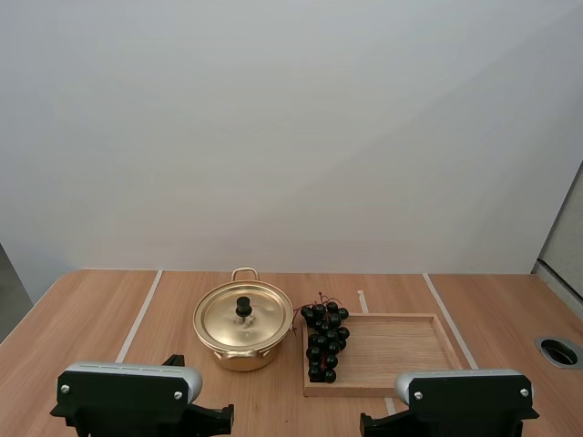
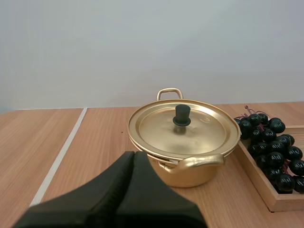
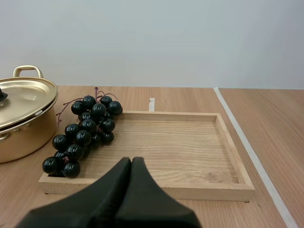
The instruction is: Open the lid, put the grape in the pot, and close it
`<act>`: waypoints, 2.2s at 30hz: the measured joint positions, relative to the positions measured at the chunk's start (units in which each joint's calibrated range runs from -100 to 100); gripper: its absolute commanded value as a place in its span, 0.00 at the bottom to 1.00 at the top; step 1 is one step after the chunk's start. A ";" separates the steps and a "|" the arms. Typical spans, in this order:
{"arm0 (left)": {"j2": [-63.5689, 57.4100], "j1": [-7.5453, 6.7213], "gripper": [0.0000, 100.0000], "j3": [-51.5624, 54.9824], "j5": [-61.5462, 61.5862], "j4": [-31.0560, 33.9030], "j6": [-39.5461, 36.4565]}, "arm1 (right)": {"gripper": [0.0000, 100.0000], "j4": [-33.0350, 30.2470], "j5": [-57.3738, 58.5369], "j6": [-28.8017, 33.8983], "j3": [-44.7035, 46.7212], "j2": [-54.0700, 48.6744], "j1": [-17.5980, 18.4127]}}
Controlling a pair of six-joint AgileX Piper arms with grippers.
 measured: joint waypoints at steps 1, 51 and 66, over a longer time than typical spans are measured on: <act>0.00 0.00 0.00 0.00 0.00 0.00 0.00 | 0.00 0.00 0.00 0.00 0.00 0.00 0.00; -0.04 0.07 0.00 -8.48 4.95 0.22 0.00 | 0.00 2.19 7.84 0.00 -6.01 0.00 0.00; -0.39 0.07 0.00 -34.21 17.10 3.92 0.99 | 0.00 2.54 18.02 0.00 -29.36 -0.27 0.00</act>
